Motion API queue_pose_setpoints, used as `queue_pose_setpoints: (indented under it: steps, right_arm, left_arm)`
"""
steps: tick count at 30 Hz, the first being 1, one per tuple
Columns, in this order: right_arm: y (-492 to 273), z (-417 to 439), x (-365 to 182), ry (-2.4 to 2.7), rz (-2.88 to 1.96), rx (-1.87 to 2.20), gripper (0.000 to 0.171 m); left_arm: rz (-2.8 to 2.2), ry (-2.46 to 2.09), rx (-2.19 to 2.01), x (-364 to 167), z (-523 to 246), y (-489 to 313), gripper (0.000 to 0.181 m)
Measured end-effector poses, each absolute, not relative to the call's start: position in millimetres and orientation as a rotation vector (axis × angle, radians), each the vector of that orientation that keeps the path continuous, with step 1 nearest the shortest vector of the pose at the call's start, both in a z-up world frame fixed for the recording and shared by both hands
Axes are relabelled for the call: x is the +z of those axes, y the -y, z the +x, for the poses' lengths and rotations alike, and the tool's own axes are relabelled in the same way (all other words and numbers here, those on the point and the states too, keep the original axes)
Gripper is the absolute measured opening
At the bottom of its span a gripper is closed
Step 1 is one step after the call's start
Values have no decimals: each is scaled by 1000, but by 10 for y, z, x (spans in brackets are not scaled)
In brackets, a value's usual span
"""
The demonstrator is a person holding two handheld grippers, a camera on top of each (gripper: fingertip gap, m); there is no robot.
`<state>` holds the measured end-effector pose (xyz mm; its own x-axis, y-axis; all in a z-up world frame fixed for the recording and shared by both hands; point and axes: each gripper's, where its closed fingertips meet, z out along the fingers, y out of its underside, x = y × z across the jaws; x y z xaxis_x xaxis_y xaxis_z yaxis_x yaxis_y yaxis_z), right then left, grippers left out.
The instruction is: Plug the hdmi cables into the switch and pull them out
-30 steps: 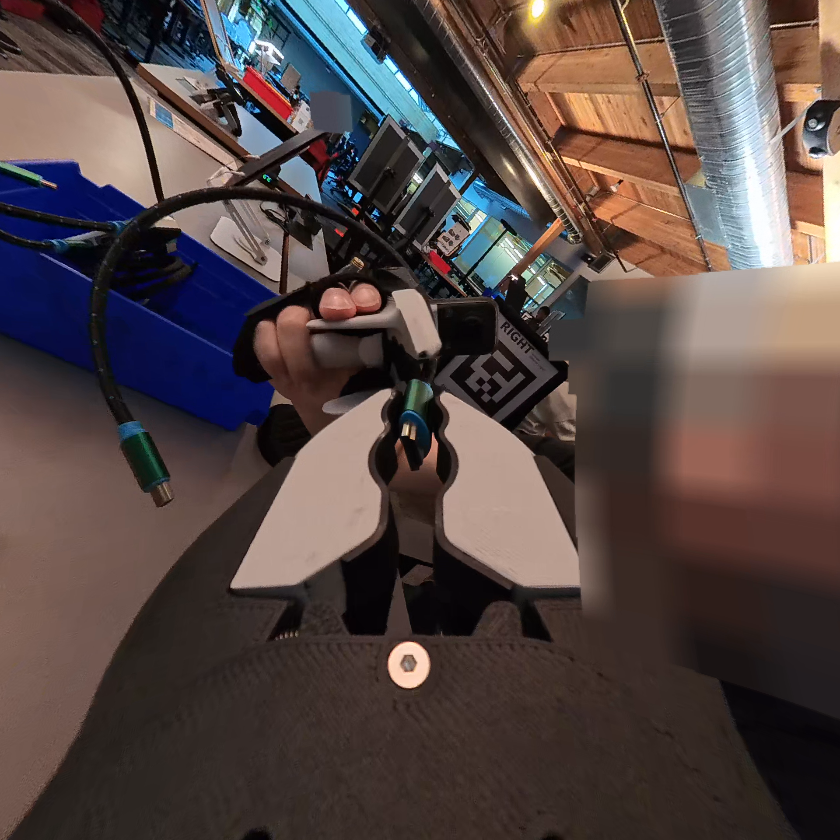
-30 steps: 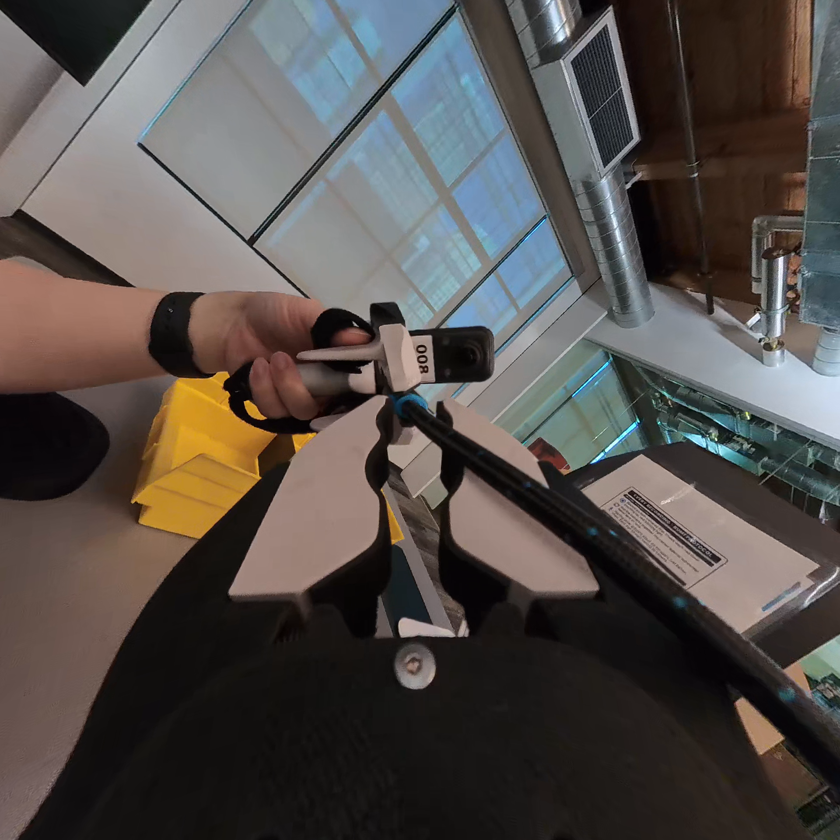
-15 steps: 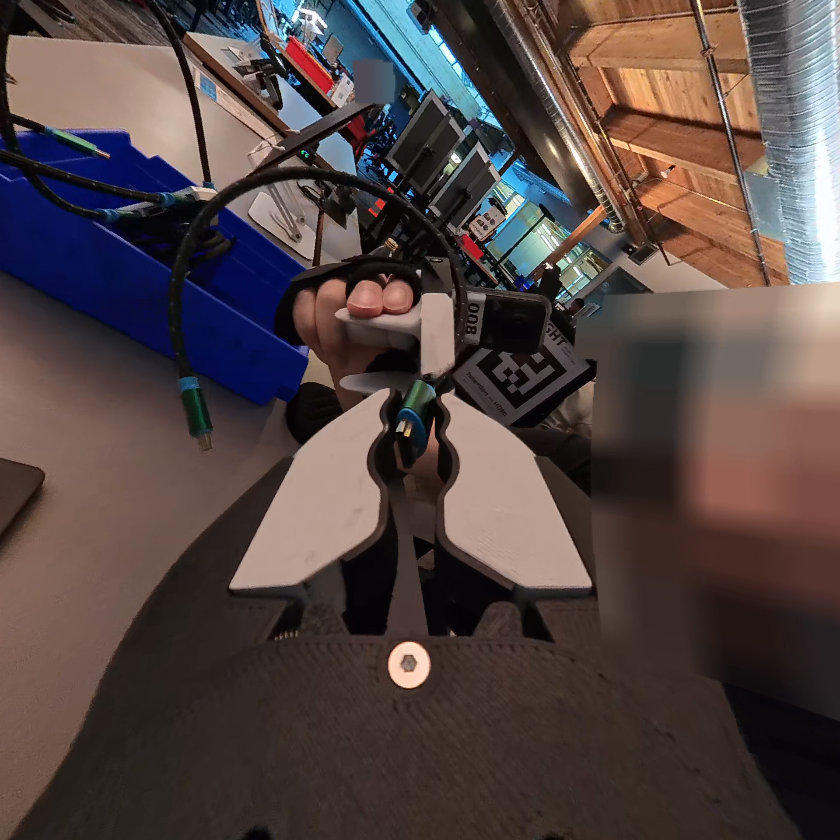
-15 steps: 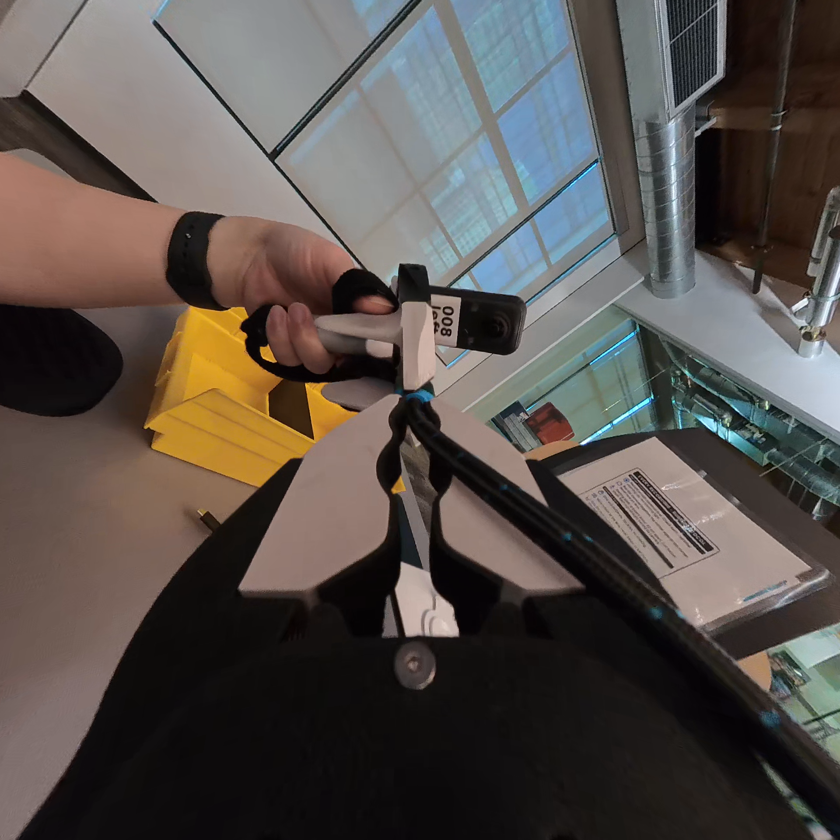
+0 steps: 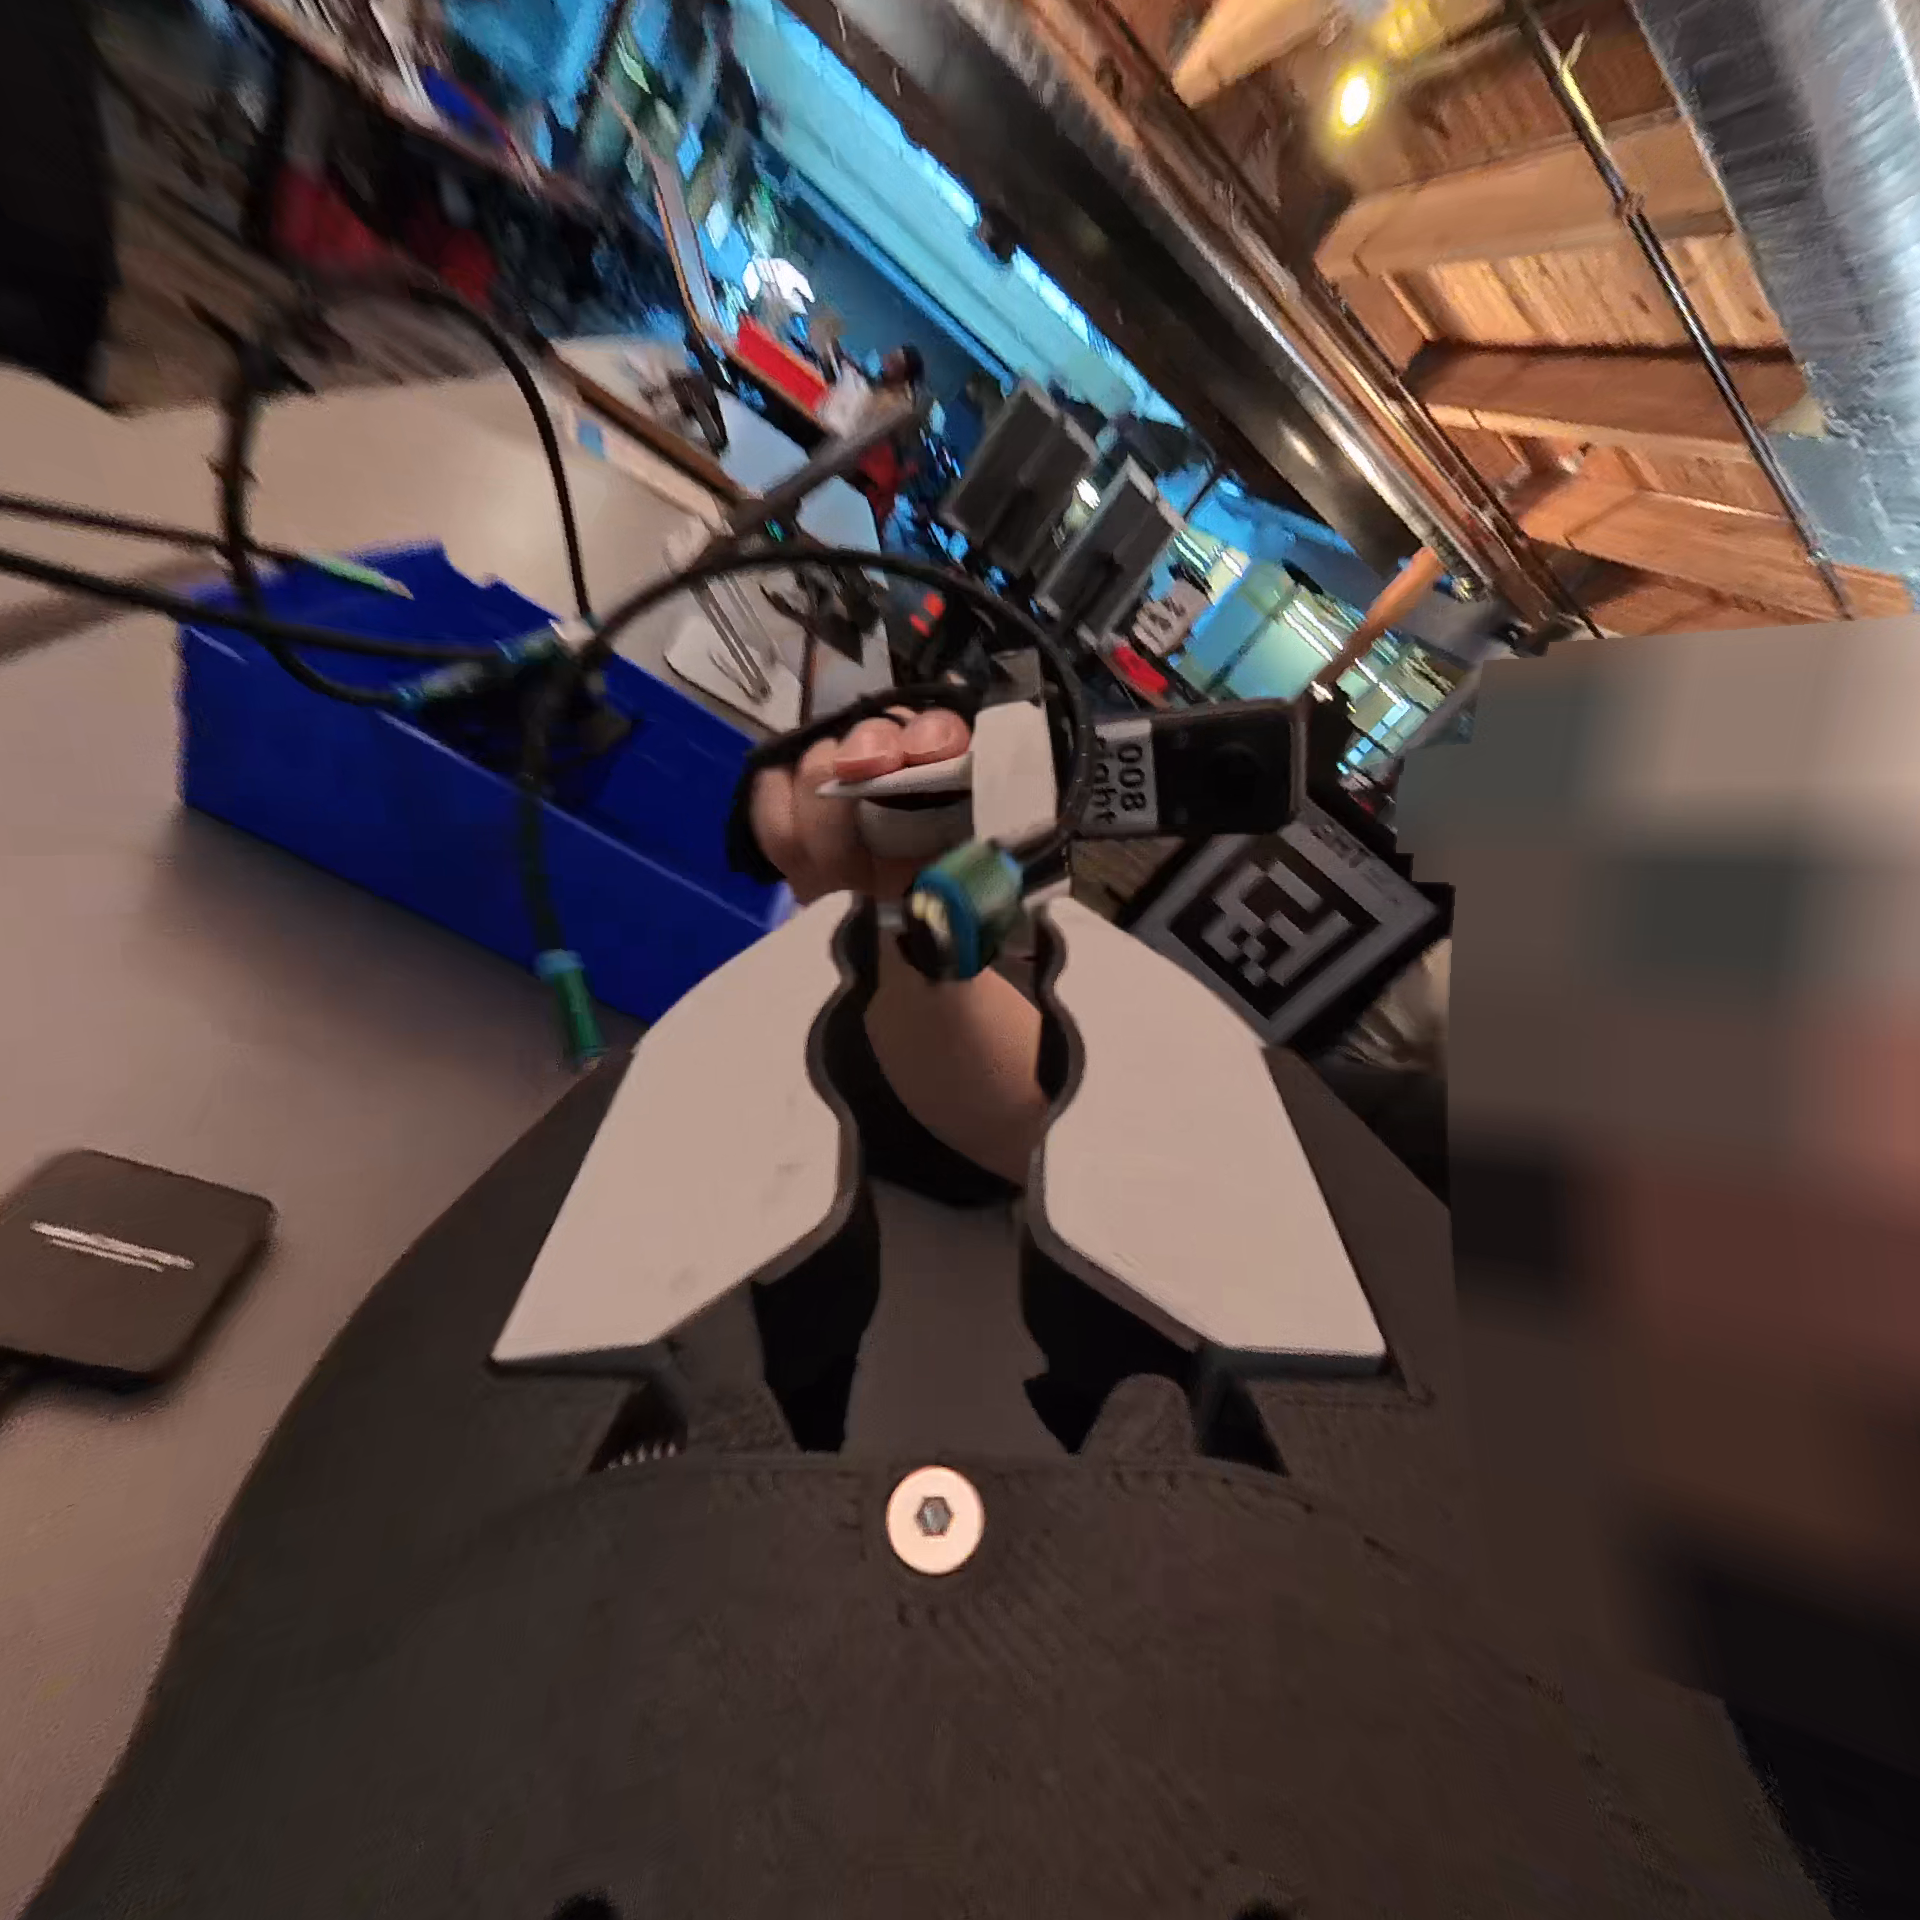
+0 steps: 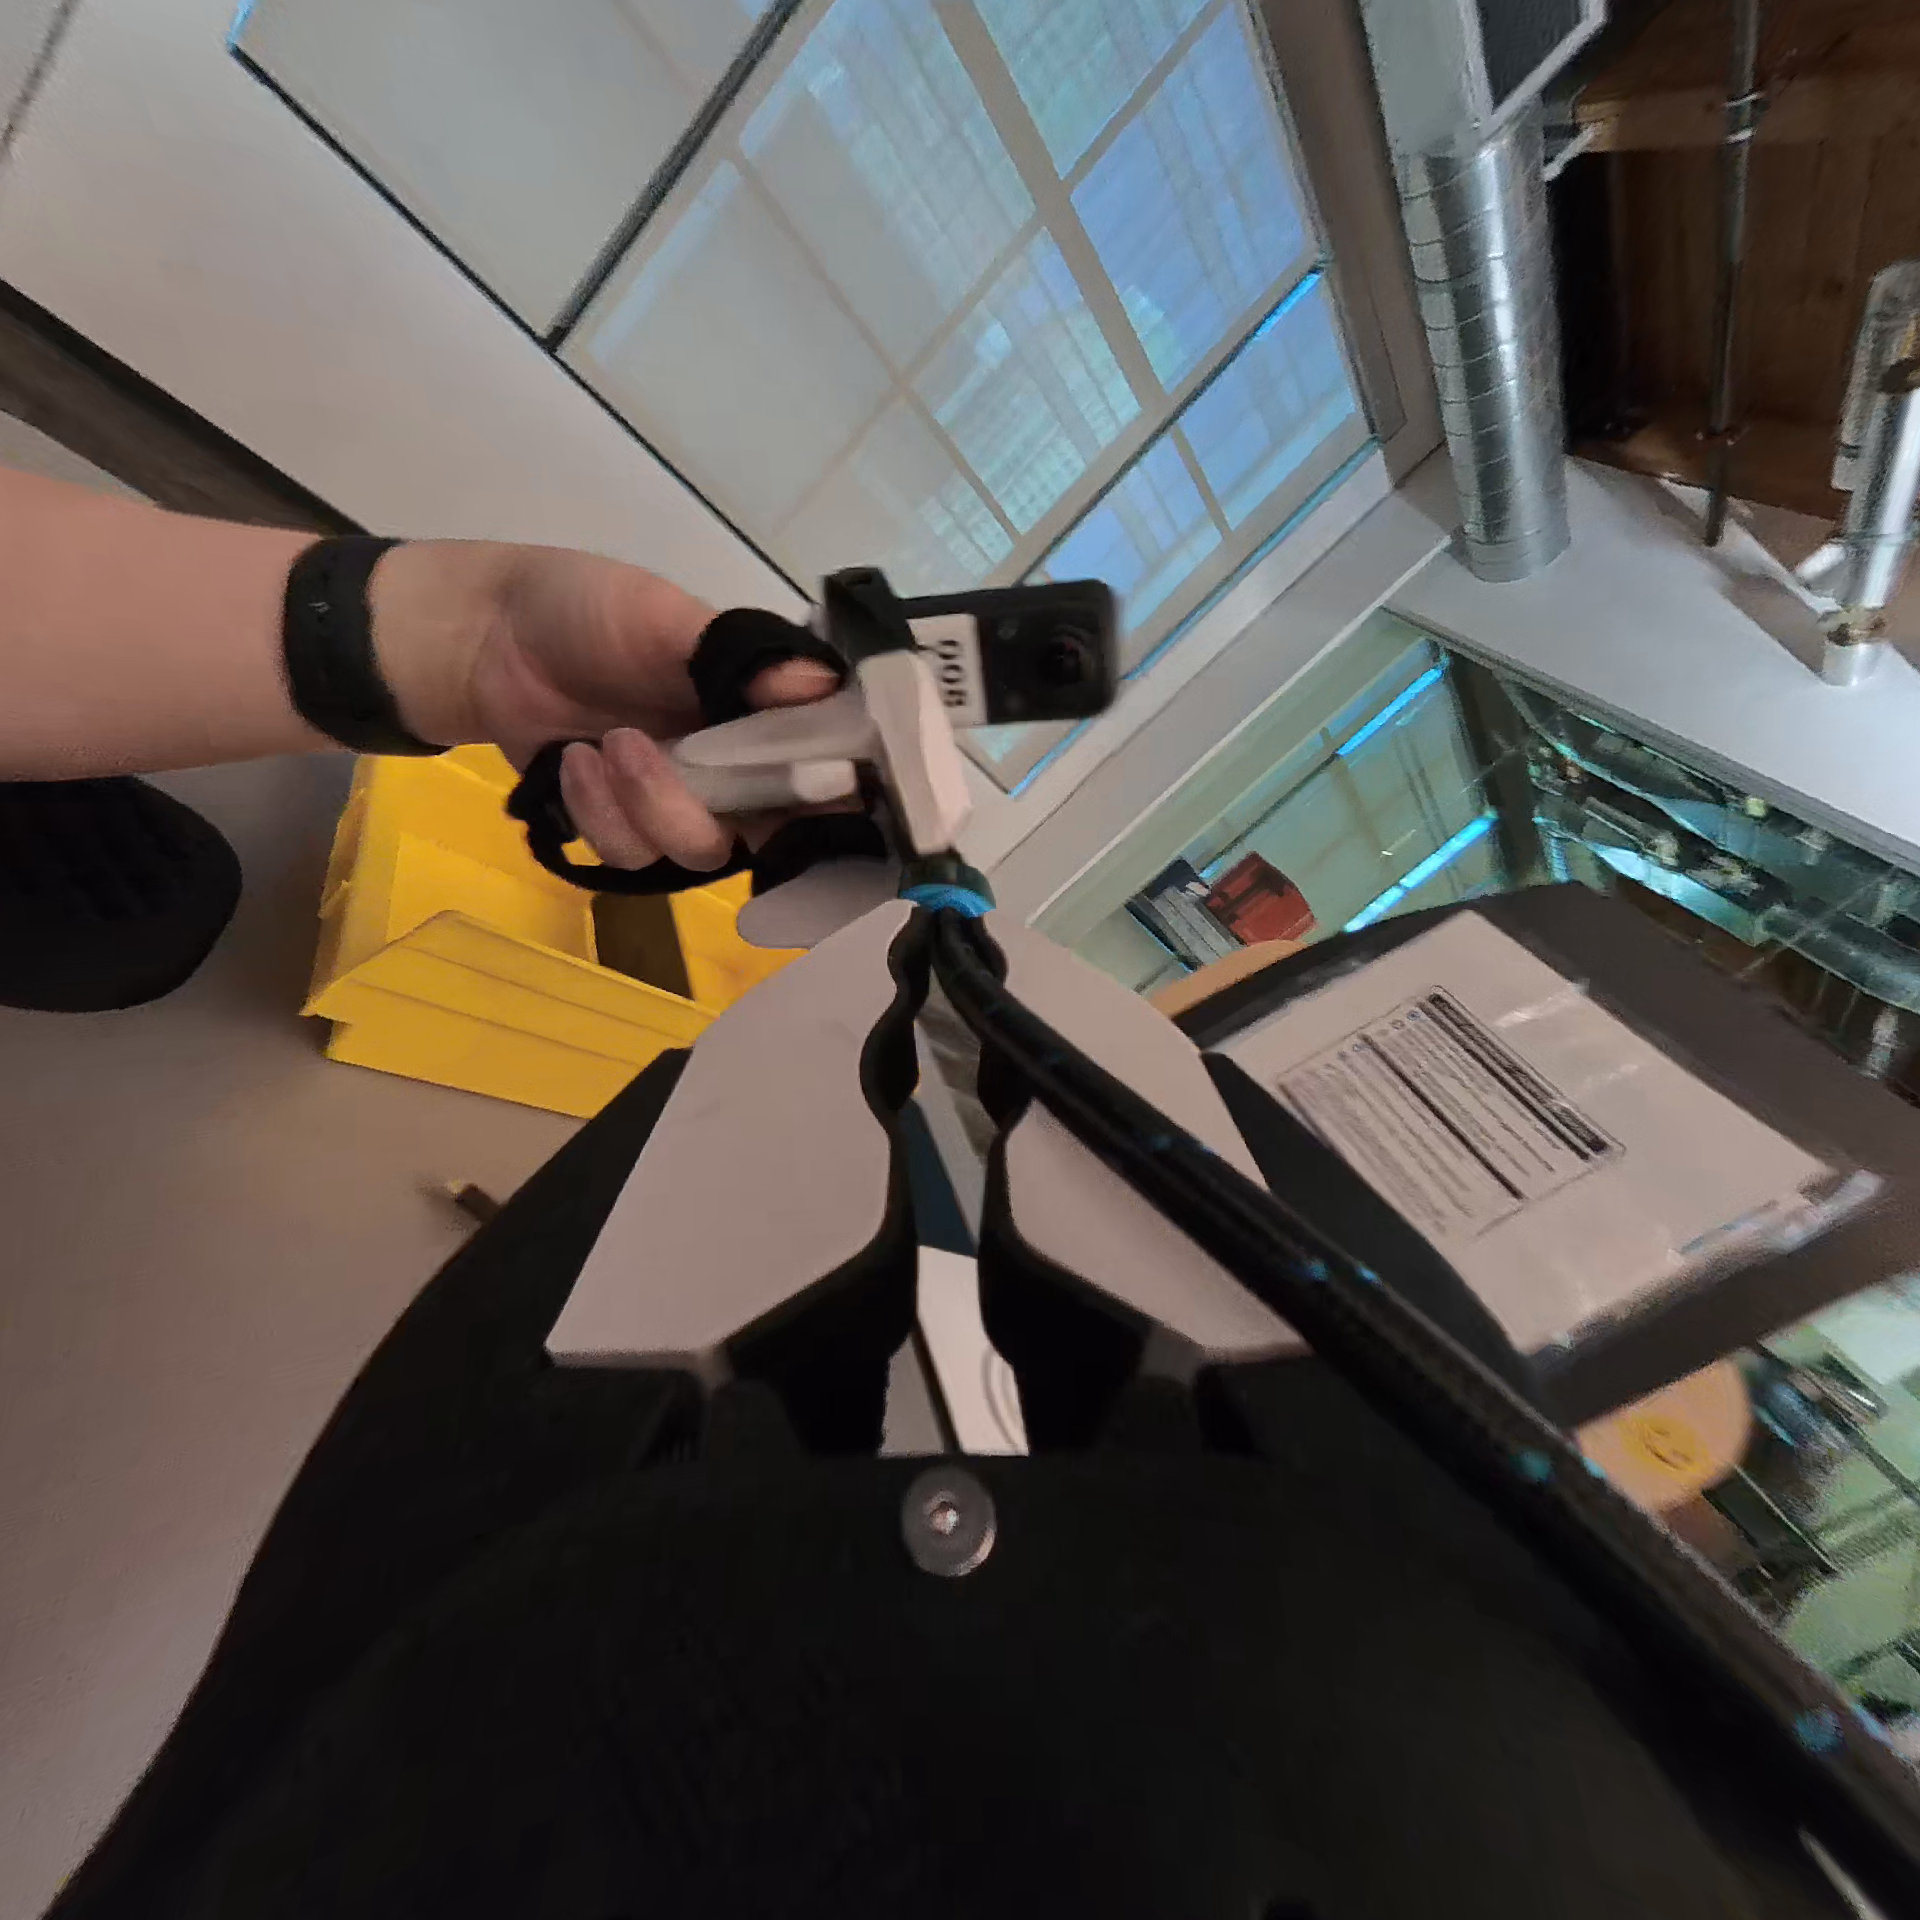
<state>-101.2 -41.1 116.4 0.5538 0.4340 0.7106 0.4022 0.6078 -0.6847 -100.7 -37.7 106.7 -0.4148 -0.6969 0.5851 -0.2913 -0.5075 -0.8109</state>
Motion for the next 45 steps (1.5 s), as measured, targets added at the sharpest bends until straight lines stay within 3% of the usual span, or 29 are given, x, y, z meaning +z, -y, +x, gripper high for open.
queue_pose_setpoints:
  steps: [1,6,9,17,20,26,30,37,43,45]
  right_arm:
    - [406,-908,1239,994,-969,-3,6]
    - [488,-300,1629,826,-1019,-135,7]
    - [602,-164,1757,793,-1009,-140,7]
    - [698,-150,1818,826,-1003,-166,7]
    - [673,-140,1797,834,-1011,-175,7]
    - [670,-171,1784,851,-1012,-174,7]
    - [710,-175,1813,853,-1001,-177,7]
    - [791,-160,1880,844,-972,-174,7]
    - [860,-128,1950,833,-944,-182,7]
    - [866,-119,1958,831,-941,-184,7]
  left_arm:
    - [-1469,-1325,-1965,1098,-1001,307,34]
    - [-1527,-1331,-1257,518,-795,-242,72]
    - [-1619,-1455,-1103,1,-570,-229,88]
    - [-1776,-1588,-643,-1087,-255,-357,88]
    - [-1826,-1630,-575,-1263,-220,-389,103]
    - [-2075,-1580,-625,-1534,-345,-547,102]
    - [-2131,-1638,-580,-1581,-518,-483,84]
    - [-2106,-1856,-310,-1596,-711,-327,75]
    - [-2092,-1594,-357,-1530,-468,-646,102]
    - [-2094,-1598,-365,-1594,-435,-672,101]
